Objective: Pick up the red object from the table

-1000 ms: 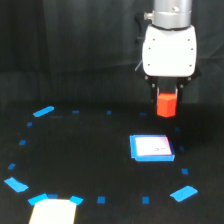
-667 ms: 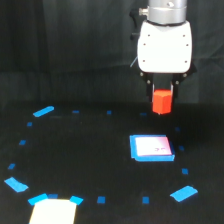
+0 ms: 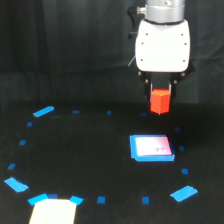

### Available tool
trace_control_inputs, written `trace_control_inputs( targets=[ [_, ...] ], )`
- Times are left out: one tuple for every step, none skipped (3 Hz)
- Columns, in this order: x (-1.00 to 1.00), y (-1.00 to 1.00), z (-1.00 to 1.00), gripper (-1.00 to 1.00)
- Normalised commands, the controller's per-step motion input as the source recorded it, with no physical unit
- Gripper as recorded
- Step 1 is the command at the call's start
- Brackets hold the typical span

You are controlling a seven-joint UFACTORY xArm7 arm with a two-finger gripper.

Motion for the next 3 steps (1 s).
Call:
trace_control_inputs(
  targets=[
    [0.17,-0.15,-0.16,-1.00],
    [0.16,-0.06,-0.17,-1.00],
    [-0.26,-0.27,0.52,-1.00]
  ],
)
